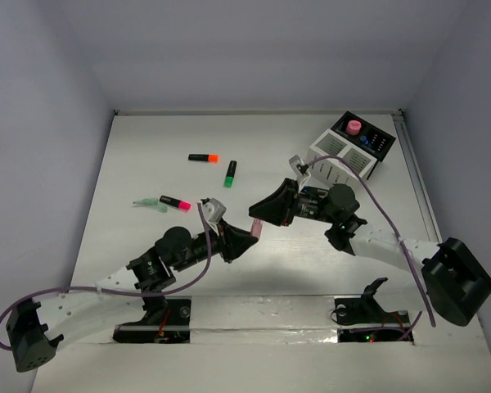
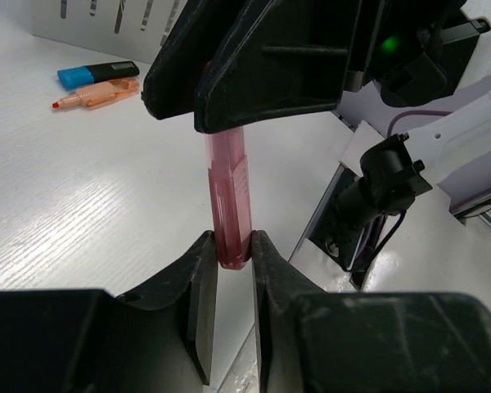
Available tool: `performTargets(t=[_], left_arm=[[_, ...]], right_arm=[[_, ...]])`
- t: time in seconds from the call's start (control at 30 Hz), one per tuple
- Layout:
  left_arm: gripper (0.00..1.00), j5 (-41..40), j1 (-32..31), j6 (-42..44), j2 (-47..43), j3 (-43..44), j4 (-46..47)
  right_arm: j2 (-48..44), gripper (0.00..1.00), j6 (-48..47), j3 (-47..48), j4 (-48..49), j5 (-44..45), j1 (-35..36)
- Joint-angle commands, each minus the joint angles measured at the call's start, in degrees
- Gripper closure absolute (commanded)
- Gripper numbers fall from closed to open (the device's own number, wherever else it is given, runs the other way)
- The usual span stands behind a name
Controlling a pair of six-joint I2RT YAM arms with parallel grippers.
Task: Sort the stationery into containers
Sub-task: Close the pen cap on the pen, then place the pen in the storage box.
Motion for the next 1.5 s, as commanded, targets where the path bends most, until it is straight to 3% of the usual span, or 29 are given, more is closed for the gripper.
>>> performTargets(t=[0.0,0.37,0.8,0.9,1.0,1.1,1.13,1.33,1.47], left_arm=[[1.0,-2.57,-0.12,2.86,-0.74,10.9,20.32],[1.0,-4.68,2.16,7.96,2.07,19.43,18.91],[1.0,-4.78,4.36,8.49,-0.04,21.02,16.53],[1.0,-2.05,4.36,6.84,2.06,21.02,15.84],[1.0,0.23,4.36,4.98,2.69,18.13,15.49],[0.86,0.59,4.36,2.52,0.85,14.09,12.95],[0.76,0.59,4.36,1.65,-0.11,12.86,12.5],[0.43,-1.34,4.36,-0.12,-8.46,6.26,5.47],[0.36,-4.06,4.36,0.4,-13.73,4.15,1.08]], right_arm=[[1.76,1.0,-5.6,-1.97,-12.3,0.08,5.03],[2.81,1.0,-2.71,-9.26,-6.34,7.37,10.92],[5.71,1.0,0.28,-14.63,-0.18,8.34,11.45],[3.09,1.0,-1.63,-11.83,-4.81,10.62,11.45],[-0.34,1.0,-5.51,-3.92,-15.53,17.72,11.45],[-1.67,1.0,-7.44,4.6,-23.81,27.83,9.97],[-1.76,1.0,-7.36,6.1,-24.43,30.81,9.0],[0.78,1.0,-4.38,13.49,-23.3,32.08,-1.52],[2.37,1.0,-3.49,15.52,-22.59,31.11,-8.91]])
